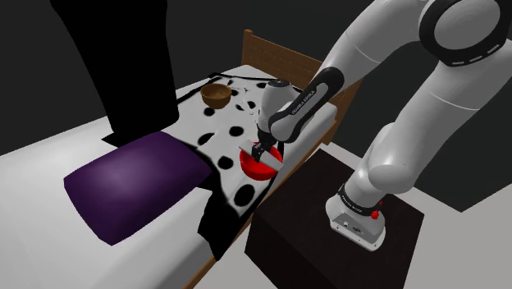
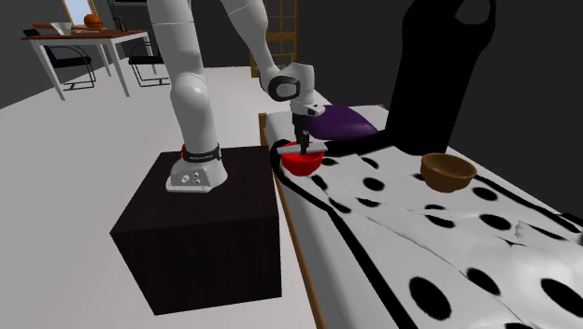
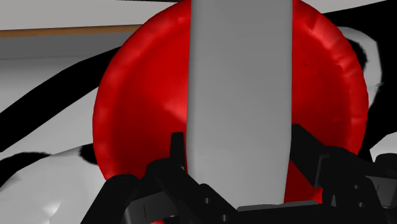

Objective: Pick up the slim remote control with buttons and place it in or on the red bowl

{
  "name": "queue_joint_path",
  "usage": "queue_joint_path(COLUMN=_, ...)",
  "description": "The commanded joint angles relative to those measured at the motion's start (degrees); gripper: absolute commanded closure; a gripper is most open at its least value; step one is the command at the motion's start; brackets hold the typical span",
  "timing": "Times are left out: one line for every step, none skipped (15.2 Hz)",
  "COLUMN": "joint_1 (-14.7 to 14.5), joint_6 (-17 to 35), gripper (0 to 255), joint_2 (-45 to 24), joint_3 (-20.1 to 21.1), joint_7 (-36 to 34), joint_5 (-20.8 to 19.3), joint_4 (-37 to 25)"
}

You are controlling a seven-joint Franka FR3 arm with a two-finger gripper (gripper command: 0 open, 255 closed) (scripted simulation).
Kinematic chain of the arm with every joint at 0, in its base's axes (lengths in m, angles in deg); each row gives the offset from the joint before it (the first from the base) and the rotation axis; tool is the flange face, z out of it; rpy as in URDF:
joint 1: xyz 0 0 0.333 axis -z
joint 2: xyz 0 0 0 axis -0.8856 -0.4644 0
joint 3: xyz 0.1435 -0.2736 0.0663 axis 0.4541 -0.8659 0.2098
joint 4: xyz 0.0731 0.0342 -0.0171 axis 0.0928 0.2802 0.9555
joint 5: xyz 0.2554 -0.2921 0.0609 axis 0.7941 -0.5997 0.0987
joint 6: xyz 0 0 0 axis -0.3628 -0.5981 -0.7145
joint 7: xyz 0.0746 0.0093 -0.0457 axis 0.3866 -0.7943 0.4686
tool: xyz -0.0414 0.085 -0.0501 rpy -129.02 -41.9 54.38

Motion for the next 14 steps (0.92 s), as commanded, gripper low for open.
queue_joint_path(joint_1=0.0, joint_6=0.0, gripper=255, joint_2=-0.1, joint_3=0.0, joint_7=0.0, joint_5=0.0, joint_4=0.0)
queue_joint_path(joint_1=0.0, joint_6=0.0, gripper=255, joint_2=-0.1, joint_3=0.0, joint_7=0.0, joint_5=0.0, joint_4=0.0)
queue_joint_path(joint_1=0.0, joint_6=0.0, gripper=0, joint_2=0.0, joint_3=0.0, joint_7=0.0, joint_5=0.0, joint_4=0.0)
queue_joint_path(joint_1=0.0, joint_6=0.1, gripper=0, joint_2=0.0, joint_3=0.0, joint_7=0.0, joint_5=0.0, joint_4=0.0)
queue_joint_path(joint_1=0.0, joint_6=0.0, gripper=0, joint_2=0.0, joint_3=0.0, joint_7=0.0, joint_5=0.0, joint_4=0.0)
queue_joint_path(joint_1=0.0, joint_6=0.0, gripper=0, joint_2=0.0, joint_3=0.0, joint_7=0.0, joint_5=0.0, joint_4=0.0)
queue_joint_path(joint_1=0.0, joint_6=0.0, gripper=0, joint_2=0.0, joint_3=0.0, joint_7=0.0, joint_5=0.0, joint_4=0.0)
queue_joint_path(joint_1=0.0, joint_6=0.0, gripper=0, joint_2=0.0, joint_3=0.0, joint_7=0.0, joint_5=0.0, joint_4=0.0)
queue_joint_path(joint_1=0.0, joint_6=-2.5, gripper=0, joint_2=2.5, joint_3=0.0, joint_7=-0.1, joint_5=0.0, joint_4=0.0)
queue_joint_path(joint_1=0.0, joint_6=-5.1, gripper=0, joint_2=5.0, joint_3=0.0, joint_7=-0.1, joint_5=-0.1, joint_4=-0.1)
queue_joint_path(joint_1=0.0, joint_6=-7.7, gripper=0, joint_2=7.3, joint_3=0.0, joint_7=-0.1, joint_5=-0.1, joint_4=-0.3)
queue_joint_path(joint_1=0.0, joint_6=-9.7, gripper=0, joint_2=9.1, joint_3=0.0, joint_7=-0.1, joint_5=-0.2, joint_4=-0.6)
queue_joint_path(joint_1=0.0, joint_6=-9.7, gripper=0, joint_2=9.1, joint_3=0.0, joint_7=-0.1, joint_5=-0.2, joint_4=-0.6)
queue_joint_path(joint_1=0.0, joint_6=-9.7, gripper=0, joint_2=9.2, joint_3=0.0, joint_7=-0.1, joint_5=-0.2, joint_4=-0.5)
